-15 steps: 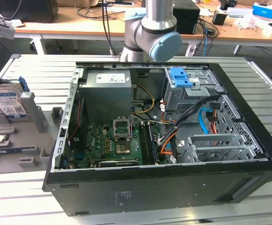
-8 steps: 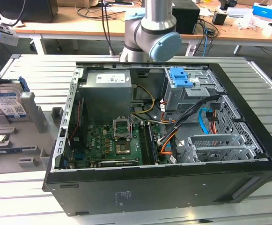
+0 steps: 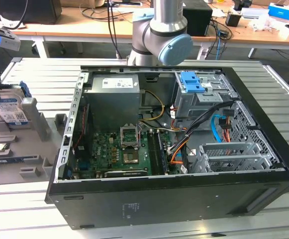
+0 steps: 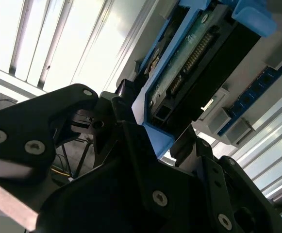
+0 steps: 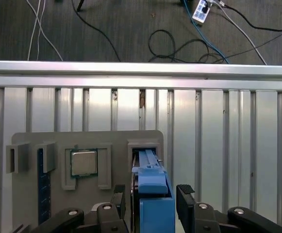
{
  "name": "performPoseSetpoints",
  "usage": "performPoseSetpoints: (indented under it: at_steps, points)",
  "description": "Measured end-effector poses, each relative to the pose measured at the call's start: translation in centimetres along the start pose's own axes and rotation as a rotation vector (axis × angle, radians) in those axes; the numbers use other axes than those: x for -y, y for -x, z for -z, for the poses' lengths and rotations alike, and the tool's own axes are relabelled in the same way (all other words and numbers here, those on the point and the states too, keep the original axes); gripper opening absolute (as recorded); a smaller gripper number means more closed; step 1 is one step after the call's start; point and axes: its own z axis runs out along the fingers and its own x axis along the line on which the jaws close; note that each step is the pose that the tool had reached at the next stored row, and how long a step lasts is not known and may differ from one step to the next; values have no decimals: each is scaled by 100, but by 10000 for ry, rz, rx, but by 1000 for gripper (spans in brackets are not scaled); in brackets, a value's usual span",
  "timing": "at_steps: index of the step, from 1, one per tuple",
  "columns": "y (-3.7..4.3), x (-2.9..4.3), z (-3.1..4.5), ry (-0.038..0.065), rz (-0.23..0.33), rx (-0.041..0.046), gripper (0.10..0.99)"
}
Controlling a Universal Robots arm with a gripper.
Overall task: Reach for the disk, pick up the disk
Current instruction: 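Pick up the disk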
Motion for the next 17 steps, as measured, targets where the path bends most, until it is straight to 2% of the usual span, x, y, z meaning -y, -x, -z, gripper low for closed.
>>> performPoseSetpoints:
  at_steps: [1, 2, 3, 17]
  points:
    - [0, 0, -2, 0, 0, 0, 529]
    - [0, 0, -2, 0, 0, 0, 396]
    - [0, 0, -3, 0, 0, 0, 369]
    - [0, 1, -15, 1, 0, 0, 369]
